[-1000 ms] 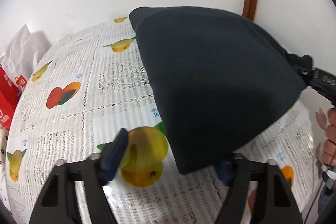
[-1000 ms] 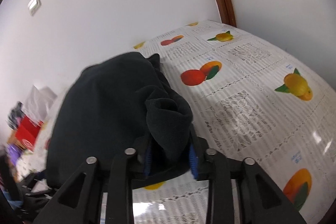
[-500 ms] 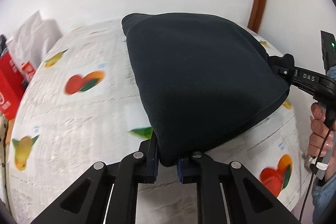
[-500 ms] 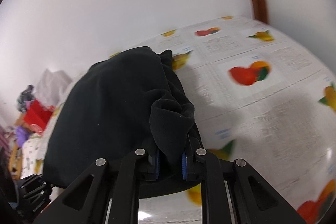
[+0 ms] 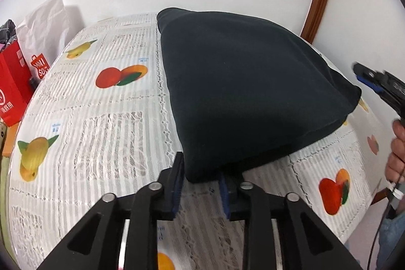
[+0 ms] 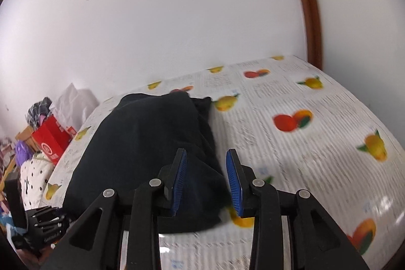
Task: Fold small clothes
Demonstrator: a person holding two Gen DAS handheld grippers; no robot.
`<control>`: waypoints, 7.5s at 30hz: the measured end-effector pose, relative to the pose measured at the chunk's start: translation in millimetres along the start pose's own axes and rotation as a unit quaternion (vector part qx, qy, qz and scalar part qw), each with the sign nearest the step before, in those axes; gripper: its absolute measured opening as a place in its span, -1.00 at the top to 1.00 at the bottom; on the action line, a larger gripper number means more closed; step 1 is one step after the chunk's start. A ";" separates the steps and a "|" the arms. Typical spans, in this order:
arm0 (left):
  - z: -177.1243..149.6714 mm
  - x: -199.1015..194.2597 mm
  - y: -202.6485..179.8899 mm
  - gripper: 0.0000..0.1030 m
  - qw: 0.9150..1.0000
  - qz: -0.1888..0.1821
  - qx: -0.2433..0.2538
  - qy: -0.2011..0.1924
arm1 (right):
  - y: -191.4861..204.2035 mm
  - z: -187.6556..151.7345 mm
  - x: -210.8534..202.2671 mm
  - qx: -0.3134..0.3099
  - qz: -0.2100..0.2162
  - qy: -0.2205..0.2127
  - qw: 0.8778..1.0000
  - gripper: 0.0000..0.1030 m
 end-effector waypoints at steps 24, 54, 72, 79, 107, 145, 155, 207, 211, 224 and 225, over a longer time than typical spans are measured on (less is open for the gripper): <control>66.2 15.5 22.8 -0.16 0.999 0.008 0.023 -0.036 | -19.2 21.6 41.3 -0.086 -0.048 0.072 0.993 0.44; 116.6 103.4 37.1 -0.35 1.000 0.000 0.019 0.008 | 24.7 63.1 224.1 -0.087 0.018 0.116 0.989 0.95; 85.7 47.4 34.5 -0.32 1.000 -0.016 -0.011 0.003 | 0.8 24.8 112.2 -0.015 0.049 0.141 0.989 0.21; 70.2 46.7 32.3 -0.34 1.000 -0.003 -0.018 0.018 | 16.7 0.9 131.6 -0.003 0.095 0.179 0.979 0.89; -5.3 10.0 -1.5 -0.32 0.997 -0.023 0.058 0.040 | -17.1 -41.9 2.3 -0.074 -0.029 0.101 0.992 -0.03; 58.8 26.0 33.2 -0.14 0.999 -0.025 -0.024 0.000 | -7.4 1.1 32.0 -0.033 -0.021 0.067 0.997 0.20; 85.5 43.2 29.2 -0.16 1.000 0.027 -0.003 -0.008 | -3.2 -11.0 72.6 -0.038 -0.041 0.095 0.994 0.20; 69.9 -86.8 -1.2 -0.60 0.996 0.034 -0.028 -0.074 | 43.9 15.1 -74.0 -0.058 -0.090 0.067 0.992 -0.52; 64.1 -115.1 -9.9 -0.77 0.995 0.037 -0.023 -0.091 | 49.8 12.8 -106.0 -0.067 -0.098 0.055 0.991 -0.77; 46.8 -175.8 -28.3 -0.92 0.992 0.040 -0.020 -0.118 | 62.1 17.7 -181.8 -0.085 -0.115 0.017 0.989 -0.99; 46.4 -178.0 -29.5 -0.93 0.992 0.040 -0.019 -0.120 | 61.9 17.4 -183.5 -0.085 -0.111 0.019 0.990 -0.99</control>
Point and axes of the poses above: each gripper's, at about its wrist camera, not at the fingertips, and x roughly the way its jaws point, y to its left, z to its top, the point moved 9 cm from there along x, roughly the way its jaws point, and after that the axes turned 9 degrees about -y, right-handed, at the moved point
